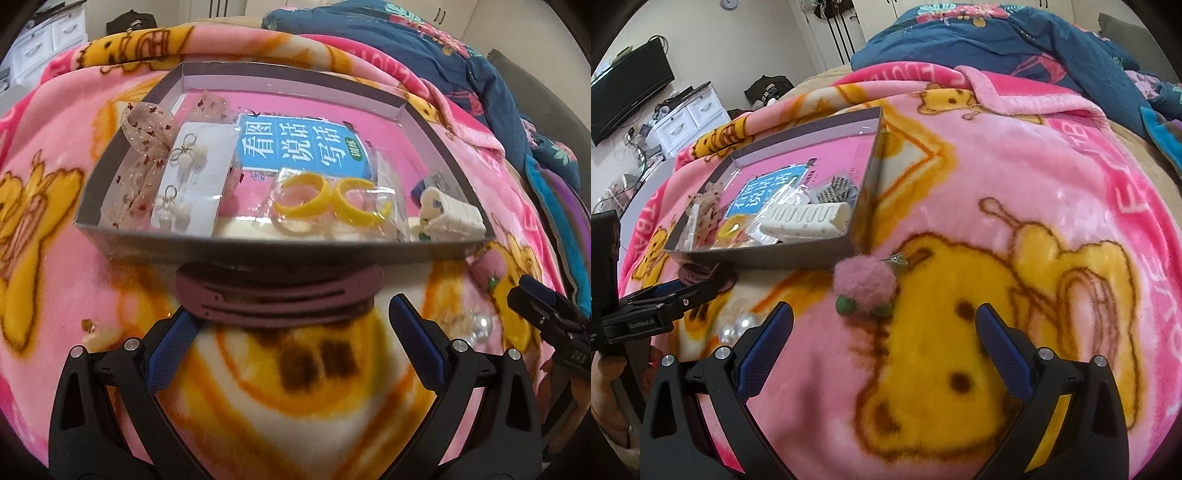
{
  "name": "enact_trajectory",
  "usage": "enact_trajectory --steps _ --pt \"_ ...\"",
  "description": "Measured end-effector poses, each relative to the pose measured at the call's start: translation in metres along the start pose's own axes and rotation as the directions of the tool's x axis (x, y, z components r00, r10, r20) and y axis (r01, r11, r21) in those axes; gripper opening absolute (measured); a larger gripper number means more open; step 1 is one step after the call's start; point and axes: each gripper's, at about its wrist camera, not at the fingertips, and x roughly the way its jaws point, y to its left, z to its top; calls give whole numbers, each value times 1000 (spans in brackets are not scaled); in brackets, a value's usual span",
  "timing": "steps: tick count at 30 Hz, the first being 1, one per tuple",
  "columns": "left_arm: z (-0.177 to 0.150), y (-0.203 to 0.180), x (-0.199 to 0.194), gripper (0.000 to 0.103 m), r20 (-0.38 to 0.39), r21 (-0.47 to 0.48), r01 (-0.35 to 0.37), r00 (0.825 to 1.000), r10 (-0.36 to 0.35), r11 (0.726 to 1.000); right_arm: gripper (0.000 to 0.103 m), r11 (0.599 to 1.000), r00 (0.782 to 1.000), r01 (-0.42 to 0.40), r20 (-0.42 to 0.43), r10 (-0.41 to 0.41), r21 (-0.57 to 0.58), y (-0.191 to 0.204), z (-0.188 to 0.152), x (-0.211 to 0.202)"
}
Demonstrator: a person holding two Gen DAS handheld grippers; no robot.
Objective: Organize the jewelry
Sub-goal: 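Grasp the maroon banana hair clip with left tool while right tool grasps the pink pompom clip, then carry hair clip into the box and release with left tool while right tool releases pompom clip there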
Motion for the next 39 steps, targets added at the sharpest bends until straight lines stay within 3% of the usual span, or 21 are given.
enact_trajectory --steps 3,5,9,11,13,19,21,25,28,30,32,39 --pt "3 0 4 94 7 -10 -6 1000 6 1000 95 1000 1000 -10 -5 10 8 0 4 8" --pt "4 1 6 94 11 -16 -10 1000 10 1000 80 1000 1000 -17 -12 17 4 2 7 14" --pt "5 2 8 94 21 -26 -11 1000 12 1000 66 1000 1000 -20 -21 20 -4 6 11 24" --pt "6 2 8 94 25 -26 -10 1000 11 1000 45 1000 999 -28 -29 28 -9 8 11 28" --pt "6 2 9 93 31 -27 -7 1000 8 1000 31 999 998 -42 -40 41 -12 9 10 30" --pt "4 1 6 90 43 -13 5 999 -4 1000 30 998 998 -53 -29 52 -23 9 3 23" --pt "3 0 4 79 46 -11 18 999 -17 1000 30 998 998 -55 -24 54 -24 9 2 19" --pt "1 -3 0 71 47 -1 42 998 -42 999 30 999 999 -52 -13 52 -16 5 -4 6" --pt "-3 -5 -6 55 49 4 72 996 -72 997 30 999 999 -47 -1 47 -14 3 -6 -5" --pt "-5 -7 -9 33 48 14 93 994 -94 996 30 999 999 -47 8 47 -14 2 -7 -12" --pt "-7 -10 -12 26 46 28 110 993 -111 994 30 999 999 -45 14 45 -13 1 -8 -18" --pt "-18 -2 -18 21 31 -8 190 981 -189 982 30 999 998 -49 27 49 -11 2 -10 -30"
